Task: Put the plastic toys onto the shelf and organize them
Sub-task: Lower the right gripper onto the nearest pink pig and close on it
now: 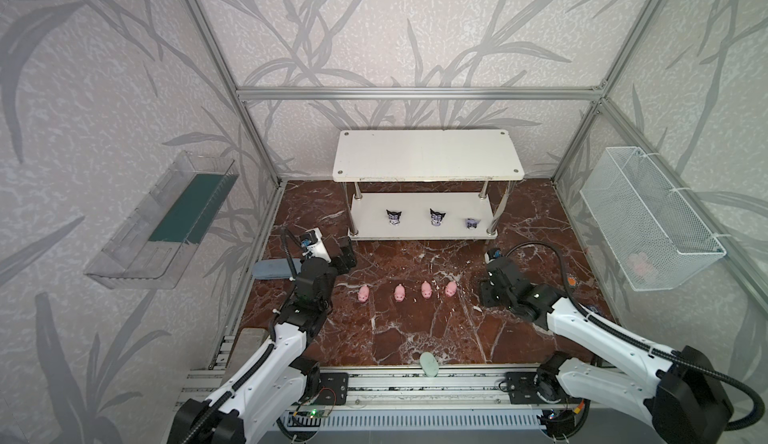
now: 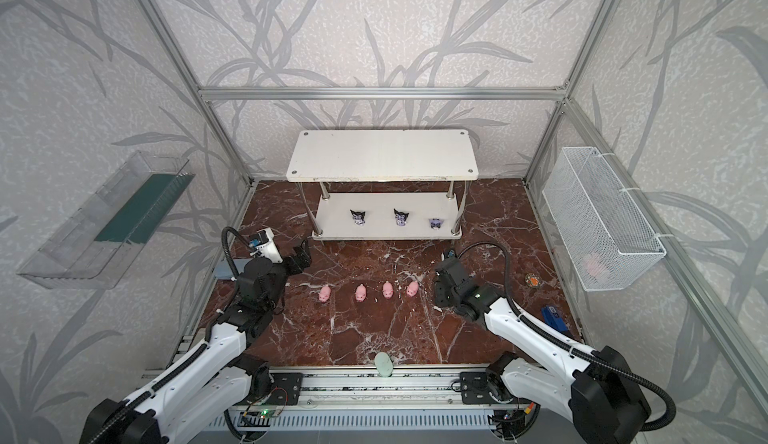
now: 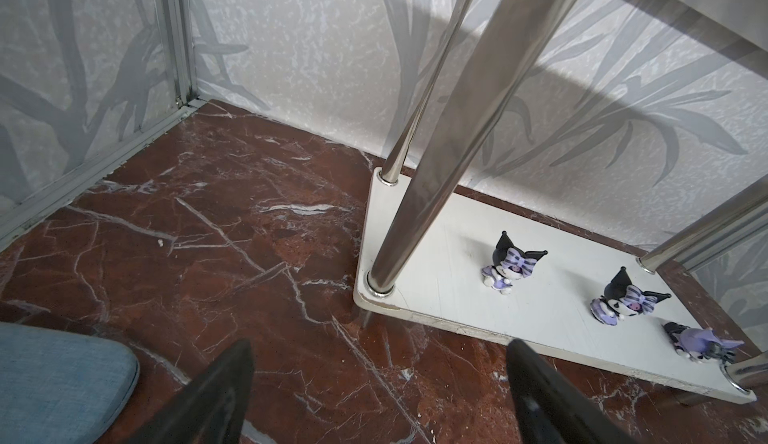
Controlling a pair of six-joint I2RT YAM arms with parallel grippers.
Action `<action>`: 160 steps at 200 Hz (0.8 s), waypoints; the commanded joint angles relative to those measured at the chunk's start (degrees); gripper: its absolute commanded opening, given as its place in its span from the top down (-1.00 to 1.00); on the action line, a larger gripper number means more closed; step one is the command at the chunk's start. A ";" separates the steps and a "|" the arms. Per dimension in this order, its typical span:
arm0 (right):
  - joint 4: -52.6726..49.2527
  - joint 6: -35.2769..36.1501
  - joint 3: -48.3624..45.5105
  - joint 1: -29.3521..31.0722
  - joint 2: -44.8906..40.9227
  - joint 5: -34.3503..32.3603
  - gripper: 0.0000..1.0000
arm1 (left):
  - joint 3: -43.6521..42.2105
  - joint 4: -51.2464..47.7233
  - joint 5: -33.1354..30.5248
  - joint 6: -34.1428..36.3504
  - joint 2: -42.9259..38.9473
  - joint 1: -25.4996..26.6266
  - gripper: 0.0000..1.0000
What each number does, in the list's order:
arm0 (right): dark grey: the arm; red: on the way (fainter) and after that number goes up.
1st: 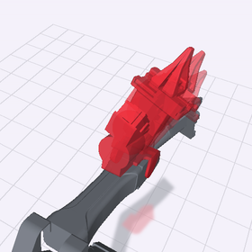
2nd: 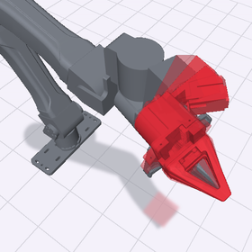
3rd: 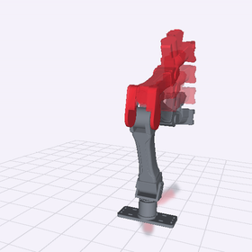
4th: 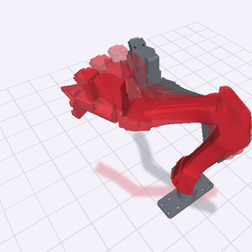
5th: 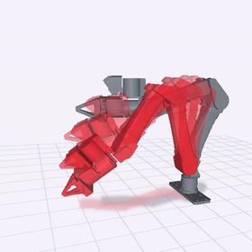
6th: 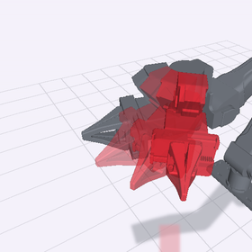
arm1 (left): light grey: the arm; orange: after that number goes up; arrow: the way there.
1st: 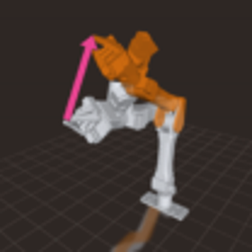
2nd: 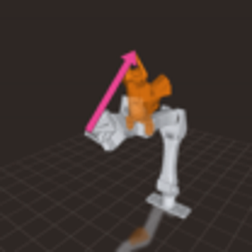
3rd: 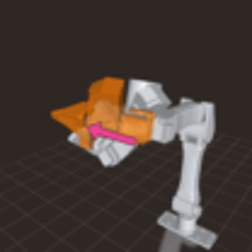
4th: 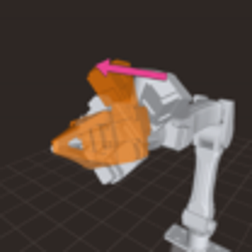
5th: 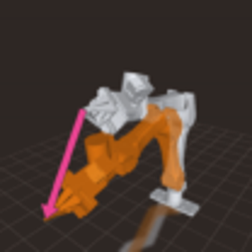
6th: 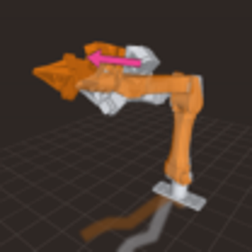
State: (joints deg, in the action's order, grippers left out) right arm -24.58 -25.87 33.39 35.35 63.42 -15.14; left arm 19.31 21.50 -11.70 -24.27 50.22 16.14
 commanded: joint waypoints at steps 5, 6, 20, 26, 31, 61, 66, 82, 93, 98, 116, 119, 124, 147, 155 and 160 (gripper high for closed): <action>-2.24 -3.08 1.07 0.24 2.33 -2.91 -0.23 | -0.70 3.26 0.37 -1.47 0.70 0.29 -0.85; -2.19 -3.06 1.02 0.24 2.42 -2.81 -0.23 | -0.73 3.32 0.41 -1.47 0.68 0.25 -0.85; -0.92 -3.19 0.55 0.22 3.30 -2.54 -0.23 | -0.83 3.86 0.91 -1.62 0.81 0.25 -0.85; -0.34 -3.10 0.37 0.26 3.62 -2.53 -0.22 | -0.91 4.04 1.05 -1.64 0.83 0.23 -0.85; 0.18 -2.98 0.29 0.19 4.04 -2.44 -0.23 | -0.97 4.27 1.09 -1.70 0.87 0.23 -0.85; 2.53 -2.53 0.45 0.32 6.81 -0.85 -0.23 | -1.32 4.96 1.68 -1.92 0.85 0.21 -0.85; 2.72 -2.53 0.45 0.25 7.27 -0.87 -0.23 | -1.30 4.94 1.66 -1.86 0.76 0.21 -0.85; 3.13 -2.65 0.62 0.30 8.90 -1.04 -0.23 | -1.49 5.00 1.77 -1.92 0.46 0.21 -0.85; 3.39 -2.69 0.62 0.19 10.05 -1.33 -0.22 | -1.48 5.03 1.76 -1.79 0.41 0.21 -0.85; 3.69 -2.80 0.63 0.16 10.56 -1.40 -0.21 | -1.53 5.04 1.73 -1.83 0.41 0.18 -0.85; 5.01 -2.60 0.53 0.12 12.58 -0.74 -0.09 | -1.40 5.22 1.77 -1.83 0.58 0.20 -0.85; 5.13 -2.70 0.54 0.22 12.82 -0.58 -0.07 | -1.39 5.30 1.79 -1.83 0.63 0.21 -0.85; 5.43 -2.70 0.52 0.11 13.39 -0.18 -0.03 | -1.41 5.29 1.77 -1.83 0.67 0.21 -0.85; 5.80 -2.79 0.97 0.07 15.51 1.05 0.17 | -1.30 5.50 1.66 -1.91 1.04 0.21 -0.85; 5.80 -2.87 1.06 0.07 15.96 1.07 0.25 | -1.32 5.66 1.68 -1.92 1.17 0.21 -0.85; 5.92 -2.96 0.99 0.09 16.05 1.05 0.28 | -1.23 5.66 1.68 -1.92 1.28 0.21 -0.85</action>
State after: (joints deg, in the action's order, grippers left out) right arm -19.44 -28.08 33.39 35.35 78.50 -14.70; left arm 18.37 25.41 -10.15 -25.58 51.11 16.14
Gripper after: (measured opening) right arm 0.394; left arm 0.924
